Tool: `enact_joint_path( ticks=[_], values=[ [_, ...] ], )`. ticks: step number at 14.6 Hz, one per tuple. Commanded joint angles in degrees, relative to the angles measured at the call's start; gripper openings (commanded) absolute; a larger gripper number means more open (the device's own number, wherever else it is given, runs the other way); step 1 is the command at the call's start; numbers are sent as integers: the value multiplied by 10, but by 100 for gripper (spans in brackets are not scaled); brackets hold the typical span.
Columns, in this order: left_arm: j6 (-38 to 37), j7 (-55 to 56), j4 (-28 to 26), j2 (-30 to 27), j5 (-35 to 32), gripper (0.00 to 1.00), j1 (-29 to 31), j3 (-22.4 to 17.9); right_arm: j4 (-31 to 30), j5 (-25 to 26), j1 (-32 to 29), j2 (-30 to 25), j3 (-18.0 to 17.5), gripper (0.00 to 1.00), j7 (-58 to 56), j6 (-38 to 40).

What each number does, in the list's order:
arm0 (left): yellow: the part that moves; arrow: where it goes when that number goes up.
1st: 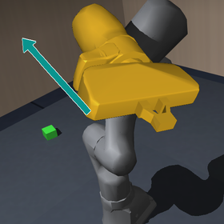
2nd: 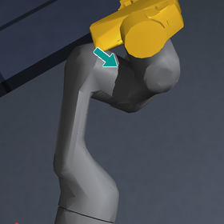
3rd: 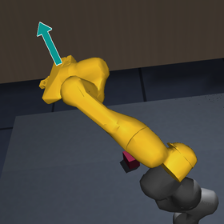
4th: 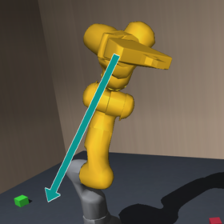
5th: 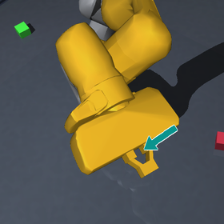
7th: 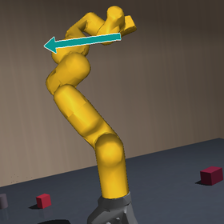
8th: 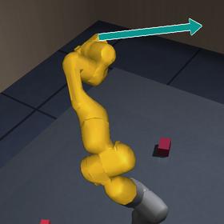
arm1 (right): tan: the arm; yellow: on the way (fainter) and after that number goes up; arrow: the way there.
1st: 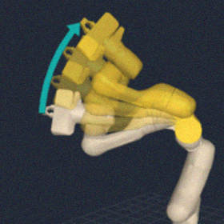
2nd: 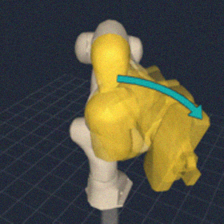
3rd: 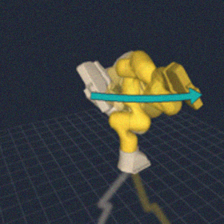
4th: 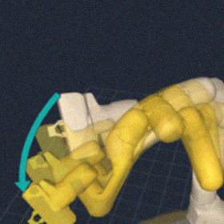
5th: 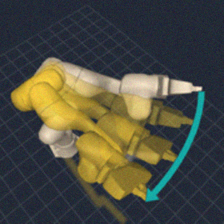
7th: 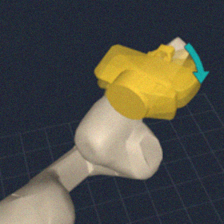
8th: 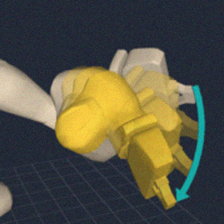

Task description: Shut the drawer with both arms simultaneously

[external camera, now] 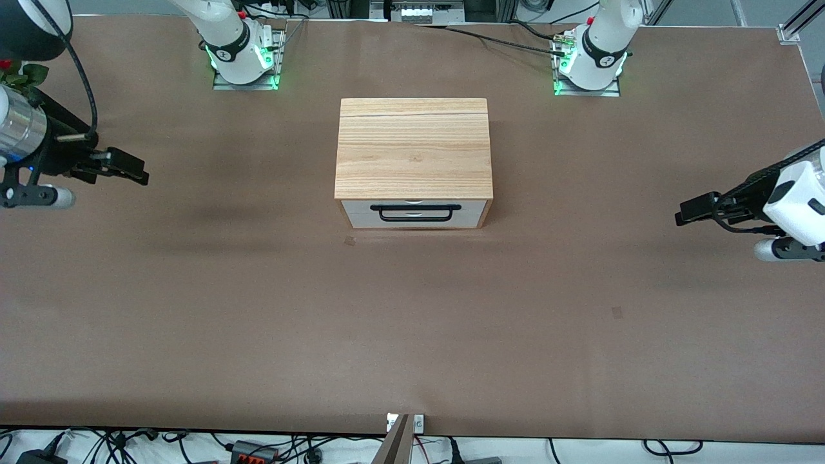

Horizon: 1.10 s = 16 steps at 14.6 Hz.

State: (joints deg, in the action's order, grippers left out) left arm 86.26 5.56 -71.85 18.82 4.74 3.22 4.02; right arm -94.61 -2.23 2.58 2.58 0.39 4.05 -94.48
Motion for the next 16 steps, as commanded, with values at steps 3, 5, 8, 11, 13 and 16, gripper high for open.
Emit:
enact_joint_path(
  ticks=[3, 5, 8, 11, 13, 16],
  values=[
    [-20, 1, -6, -34, -4, 100, 12, 11, -68, 6, -47, -62, -32, 100, 0, -37],
    [-63, -3, -12, -53, -6, 100, 6, 2, -49, 5, -44, -59, -10, 100, -5, -28],
    [13, -5, -155, -156, -6, 100, -37, -39, -39, 7, -41, -60, -8, 100, 0, 9],
    [36, -4, -218, -200, -10, 100, -65, -55, -29, 7, -37, -52, -6, 100, 0, 13],
    [31, -3, -236, -212, -21, 100, -71, -58, -2, 9, -36, -29, -6, 100, -2, 17],
    [38, -5, -229, -198, -54, 100, -67, -53, 2, 7, -23, -28, 4, 100, 0, 17]
  ],
)
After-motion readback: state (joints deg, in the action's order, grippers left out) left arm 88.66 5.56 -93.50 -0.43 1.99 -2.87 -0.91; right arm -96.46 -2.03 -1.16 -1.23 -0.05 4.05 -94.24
